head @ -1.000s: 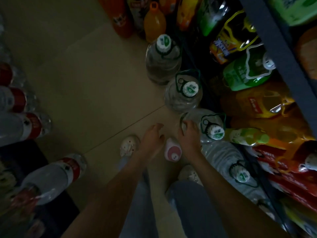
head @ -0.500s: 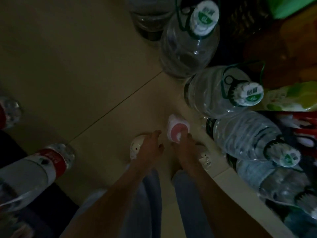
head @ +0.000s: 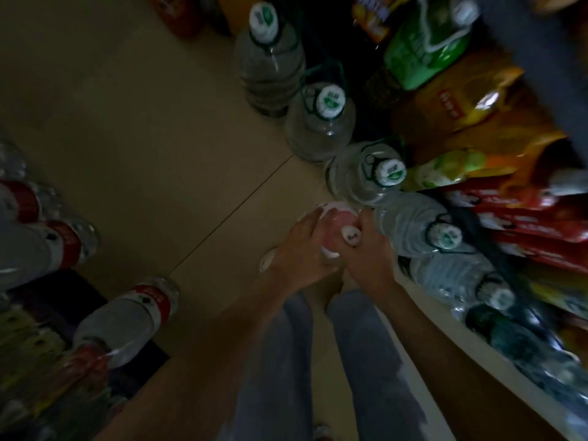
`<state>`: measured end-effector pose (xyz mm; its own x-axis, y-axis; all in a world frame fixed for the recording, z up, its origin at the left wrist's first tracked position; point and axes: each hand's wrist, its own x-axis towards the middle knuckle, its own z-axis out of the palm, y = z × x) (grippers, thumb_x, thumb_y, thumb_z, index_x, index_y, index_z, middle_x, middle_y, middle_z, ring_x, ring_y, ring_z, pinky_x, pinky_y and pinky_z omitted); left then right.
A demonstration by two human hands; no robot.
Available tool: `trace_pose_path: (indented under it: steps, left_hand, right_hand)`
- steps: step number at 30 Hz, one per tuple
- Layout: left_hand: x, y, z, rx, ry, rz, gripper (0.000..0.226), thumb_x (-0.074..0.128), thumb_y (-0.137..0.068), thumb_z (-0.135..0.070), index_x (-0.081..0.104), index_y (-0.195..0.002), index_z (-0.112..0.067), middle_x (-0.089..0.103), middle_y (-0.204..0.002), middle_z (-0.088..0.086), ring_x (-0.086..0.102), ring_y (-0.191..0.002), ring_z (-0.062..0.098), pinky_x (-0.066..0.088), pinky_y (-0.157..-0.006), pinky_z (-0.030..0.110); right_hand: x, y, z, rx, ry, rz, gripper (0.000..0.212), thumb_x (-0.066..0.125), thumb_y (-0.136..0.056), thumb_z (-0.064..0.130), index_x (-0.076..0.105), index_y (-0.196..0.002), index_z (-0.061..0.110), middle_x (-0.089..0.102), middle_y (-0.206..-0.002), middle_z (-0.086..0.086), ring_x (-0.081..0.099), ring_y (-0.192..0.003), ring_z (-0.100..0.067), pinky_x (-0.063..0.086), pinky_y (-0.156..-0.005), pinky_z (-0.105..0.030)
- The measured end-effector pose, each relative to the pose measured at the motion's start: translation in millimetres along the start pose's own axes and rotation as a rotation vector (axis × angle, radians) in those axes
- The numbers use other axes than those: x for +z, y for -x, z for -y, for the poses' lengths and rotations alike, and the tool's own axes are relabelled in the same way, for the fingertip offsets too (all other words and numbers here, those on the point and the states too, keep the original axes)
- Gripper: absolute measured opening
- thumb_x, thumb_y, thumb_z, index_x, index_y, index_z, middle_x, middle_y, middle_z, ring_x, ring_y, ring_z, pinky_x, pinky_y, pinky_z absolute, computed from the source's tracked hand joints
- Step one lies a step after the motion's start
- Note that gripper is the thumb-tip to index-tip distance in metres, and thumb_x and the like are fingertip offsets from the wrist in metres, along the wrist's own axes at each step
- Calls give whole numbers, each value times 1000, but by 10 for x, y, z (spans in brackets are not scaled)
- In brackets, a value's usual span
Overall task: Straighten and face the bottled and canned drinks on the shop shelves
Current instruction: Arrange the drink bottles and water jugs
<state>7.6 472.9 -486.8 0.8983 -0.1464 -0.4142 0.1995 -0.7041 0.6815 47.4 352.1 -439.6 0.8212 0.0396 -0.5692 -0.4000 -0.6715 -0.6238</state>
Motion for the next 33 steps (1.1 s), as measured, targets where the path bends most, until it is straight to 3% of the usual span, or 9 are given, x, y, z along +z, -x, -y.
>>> trace_pose_path:
  steps: [2,5,9,14,17,21,26,30,33]
  left_hand:
    - [-293,133,-336,14,70,-170,88,66,-64,-53,39,-135,-8,52,-127,15,52,-111,26,46,-91,36]
    - [-743,322,-824,62,124,-308,82,67,-59,-48,35,-126,-13,52,-116,14,53,-103,26,50,-83,36]
    - [-1304,510,-1323,203,8,-311,85,87,-43,-30,41,-114,-14,56,-100,11,58,-87,27,52,-71,35]
    - [-1835,842,-1931,215,158,-228,67,76,-56,-39,51,-116,-23,60,-108,5,57,-100,17,50,-82,33]
    - [-2128,1047,-2273,61,397,-92,63,80,-51,-46,50,-105,-31,64,-103,-5,62,-97,11,53,-83,41]
    - [-2525,1264,-2826,83,571,139,62,86,-44,-35,60,-100,-30,69,-98,-4,66,-96,12,55,-86,41]
    - [-2660,1459,-3494,85,640,291,71,86,-47,-31,59,-111,-21,70,-103,3,68,-95,20,55,-83,42]
    - [-2554,1596,-3964,68,764,235,44,77,-63,-33,62,-104,-24,71,-100,6,69,-90,23,56,-75,38]
    - [-2427,1649,-4190,41,814,243,47,72,-72,-36,62,-114,-16,70,-105,14,68,-94,30,55,-84,45]
  right_hand:
    - [-267,265,434,23,-75,-68,49,54,-66,56,42,-95,18,47,-70,13,49,-64,-5,39,-57,-22]
    - [-660,664,950,73,-152,-178,27,64,-75,36,39,-78,27,45,-63,10,46,-55,1,33,-48,-17]
    - [-1142,1125,1457,89,-175,-248,21,64,-81,23,43,-82,20,46,-64,6,46,-55,-1,31,-45,-19]
    - [-1684,1597,1860,-46,-288,-132,24,72,-79,25,51,-92,26,59,-75,3,56,-68,-8,43,-61,-28]
    - [-2024,1864,1850,-133,-253,-81,52,76,-63,48,44,-105,50,55,-101,9,54,-90,-9,47,-78,-30]
    - [-2412,2249,1655,-106,-349,166,108,80,-49,65,32,-141,36,40,-142,11,43,-128,-10,42,-99,-31]
    - [-2728,2713,1603,-143,-703,218,71,79,-72,22,43,-133,27,68,-114,-3,65,-106,-25,55,-84,-41]
    - [-2958,2961,1692,-98,-850,57,53,76,-73,31,54,-118,15,74,-89,-5,72,-81,-22,56,-63,-31]
    - [-3056,3043,1646,-38,-996,-12,59,75,-71,37,56,-118,7,73,-95,-14,71,-84,-29,56,-64,-36]
